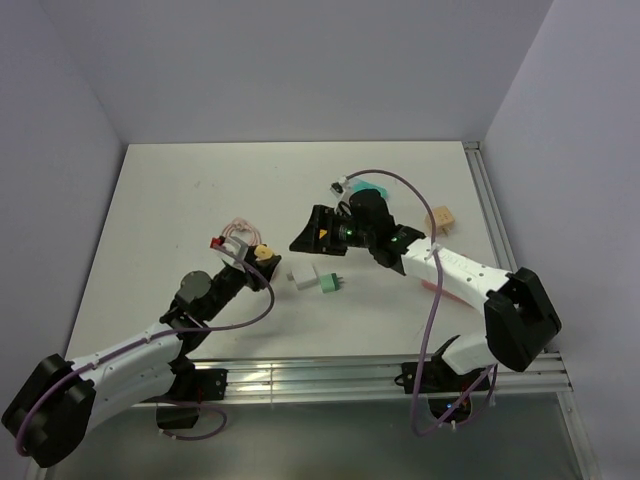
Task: Insert the plug
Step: Pick up the plug from the center of the board, then move the socket to the center of the board.
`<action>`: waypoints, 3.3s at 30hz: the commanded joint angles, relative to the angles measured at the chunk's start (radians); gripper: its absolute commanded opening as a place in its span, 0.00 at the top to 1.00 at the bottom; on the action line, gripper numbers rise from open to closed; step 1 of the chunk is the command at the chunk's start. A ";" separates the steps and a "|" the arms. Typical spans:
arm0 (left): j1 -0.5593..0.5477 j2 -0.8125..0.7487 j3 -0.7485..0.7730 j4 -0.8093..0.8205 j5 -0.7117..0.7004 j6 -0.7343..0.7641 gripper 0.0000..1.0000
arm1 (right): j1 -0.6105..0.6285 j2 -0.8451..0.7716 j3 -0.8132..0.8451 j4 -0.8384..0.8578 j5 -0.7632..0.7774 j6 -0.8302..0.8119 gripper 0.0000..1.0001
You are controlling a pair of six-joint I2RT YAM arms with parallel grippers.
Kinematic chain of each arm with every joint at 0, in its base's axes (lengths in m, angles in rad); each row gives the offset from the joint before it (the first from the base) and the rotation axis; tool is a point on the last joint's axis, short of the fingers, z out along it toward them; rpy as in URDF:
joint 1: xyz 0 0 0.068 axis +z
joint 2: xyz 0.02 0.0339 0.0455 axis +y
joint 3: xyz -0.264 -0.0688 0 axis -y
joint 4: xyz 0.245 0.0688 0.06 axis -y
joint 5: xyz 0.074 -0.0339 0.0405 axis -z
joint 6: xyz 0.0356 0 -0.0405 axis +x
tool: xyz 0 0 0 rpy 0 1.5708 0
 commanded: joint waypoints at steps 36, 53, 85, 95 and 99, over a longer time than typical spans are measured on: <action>0.190 -0.429 -0.008 -0.398 -0.786 -0.289 1.00 | 0.279 0.628 0.556 -0.167 0.513 -0.306 0.07; 0.188 -0.385 0.008 -0.410 -0.797 -0.308 1.00 | 0.279 0.917 0.923 -0.375 0.673 -0.237 0.27; 0.187 -0.161 -0.016 -0.019 -0.047 -0.148 1.00 | 0.143 0.411 0.395 -0.239 0.521 -0.352 0.21; 0.147 -0.057 0.018 -0.059 0.103 -0.107 1.00 | 0.105 0.147 0.170 -0.142 0.482 -0.334 0.27; 0.092 -0.011 0.036 -0.088 0.085 -0.102 1.00 | 0.103 0.075 0.076 -0.087 0.476 -0.334 0.30</action>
